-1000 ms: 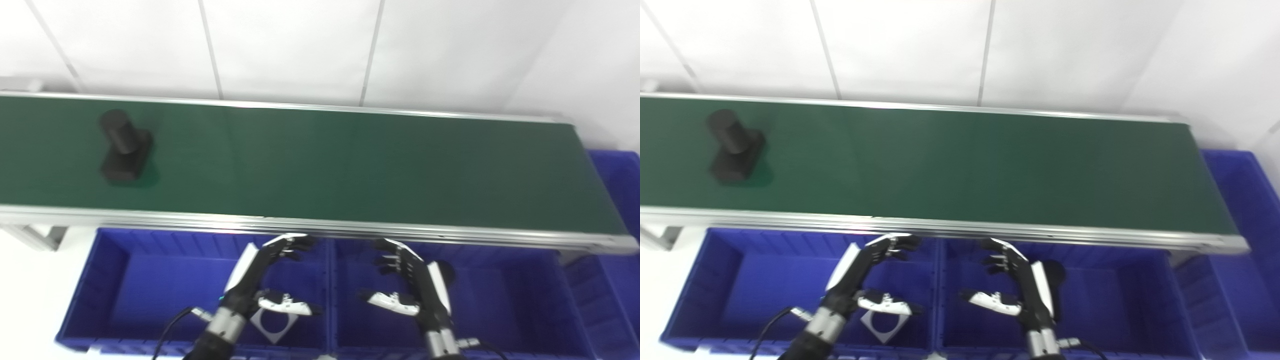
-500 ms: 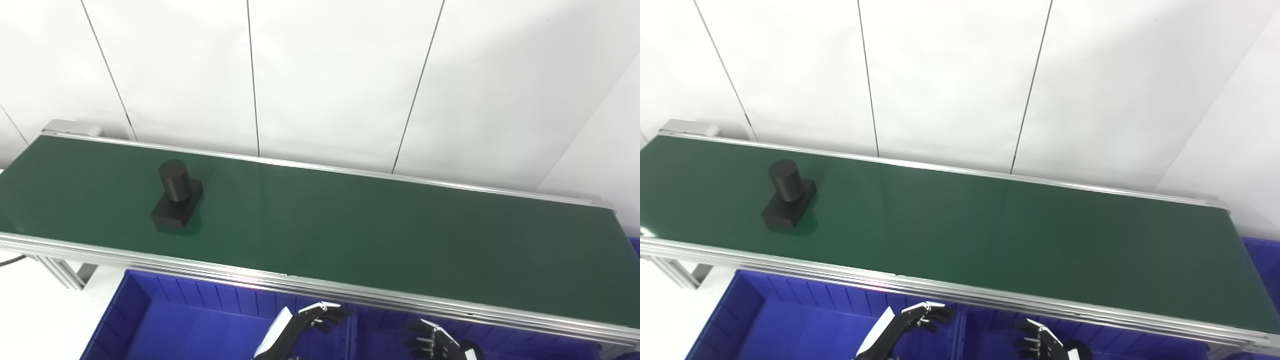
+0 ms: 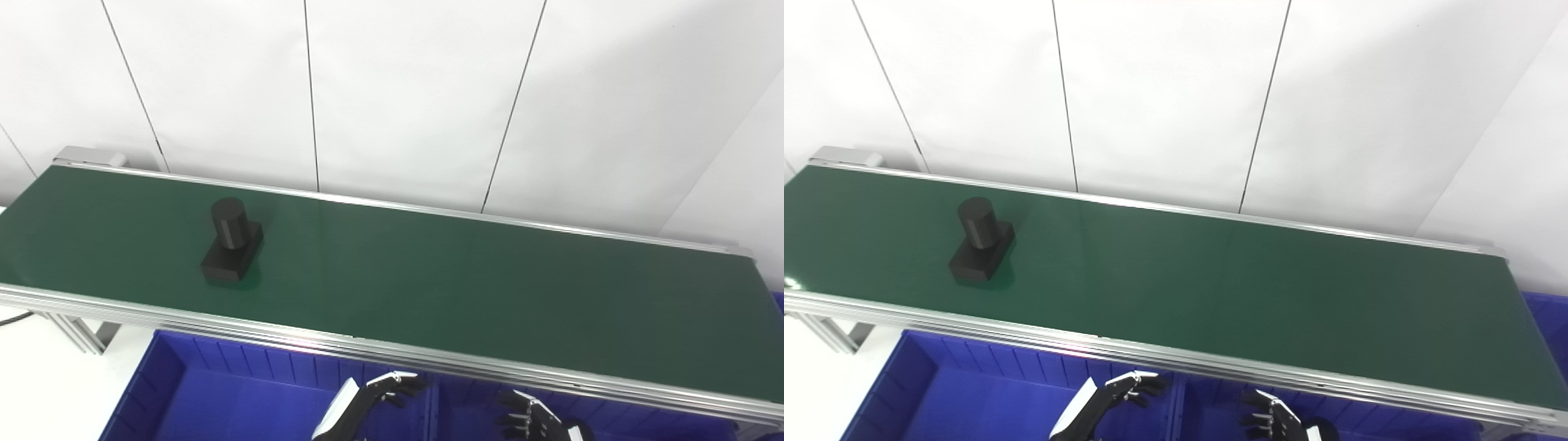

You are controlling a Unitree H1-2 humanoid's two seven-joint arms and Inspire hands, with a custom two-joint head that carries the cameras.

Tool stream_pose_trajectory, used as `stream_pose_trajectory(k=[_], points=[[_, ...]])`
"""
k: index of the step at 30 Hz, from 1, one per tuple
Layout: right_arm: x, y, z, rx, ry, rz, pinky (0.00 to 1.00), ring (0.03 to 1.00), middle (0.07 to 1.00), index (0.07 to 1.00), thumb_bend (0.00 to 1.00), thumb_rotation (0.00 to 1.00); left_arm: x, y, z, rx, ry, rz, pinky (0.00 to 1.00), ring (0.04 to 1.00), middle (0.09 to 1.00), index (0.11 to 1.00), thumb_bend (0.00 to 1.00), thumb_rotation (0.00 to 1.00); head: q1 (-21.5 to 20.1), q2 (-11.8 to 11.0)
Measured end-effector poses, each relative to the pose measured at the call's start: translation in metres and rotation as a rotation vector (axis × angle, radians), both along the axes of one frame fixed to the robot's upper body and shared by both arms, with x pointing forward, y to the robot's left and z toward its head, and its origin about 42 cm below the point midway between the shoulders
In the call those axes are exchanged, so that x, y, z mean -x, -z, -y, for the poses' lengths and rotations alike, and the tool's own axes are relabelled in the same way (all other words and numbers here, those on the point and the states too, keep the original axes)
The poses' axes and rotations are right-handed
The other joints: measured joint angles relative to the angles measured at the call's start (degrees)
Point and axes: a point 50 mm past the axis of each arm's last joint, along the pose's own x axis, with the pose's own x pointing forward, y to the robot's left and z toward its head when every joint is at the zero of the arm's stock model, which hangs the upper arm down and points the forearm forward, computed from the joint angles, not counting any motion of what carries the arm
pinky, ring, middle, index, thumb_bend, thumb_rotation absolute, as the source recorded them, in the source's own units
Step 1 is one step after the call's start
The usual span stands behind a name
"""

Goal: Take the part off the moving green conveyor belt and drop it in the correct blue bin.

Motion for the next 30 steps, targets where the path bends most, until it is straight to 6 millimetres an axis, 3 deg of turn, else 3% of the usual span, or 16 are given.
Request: stream_pose_trajectory(k=[13, 19, 30], points=[[-0.011, -0.084, -0.014, -0.174, -0.130, 0.298, 0.59, 0.656, 0.760, 0.766, 0.91, 0.22, -0.005, 0.003, 0.004, -0.010, -0.003, 0.000, 0.66, 0.747, 0.773, 0.746, 0.88, 0.15, 2.11, -0.09], [-0.022, -0.121, -0.017, -0.181, -0.216, 0.433, 0.59, 0.666, 0.783, 0.778, 0.93, 0.28, -0.005, 0.005, 0.005, -0.015, -0.006, -0.007, 0.66, 0.746, 0.774, 0.748, 0.87, 0.14, 2.46, -0.17], [-0.051, -0.135, -0.022, -0.167, -0.275, 0.493, 0.63, 0.696, 0.801, 0.791, 0.96, 0.30, -0.011, 0.008, 0.008, -0.030, 0.002, -0.009, 0.66, 0.745, 0.773, 0.749, 0.88, 0.14, 2.72, -1.23]])
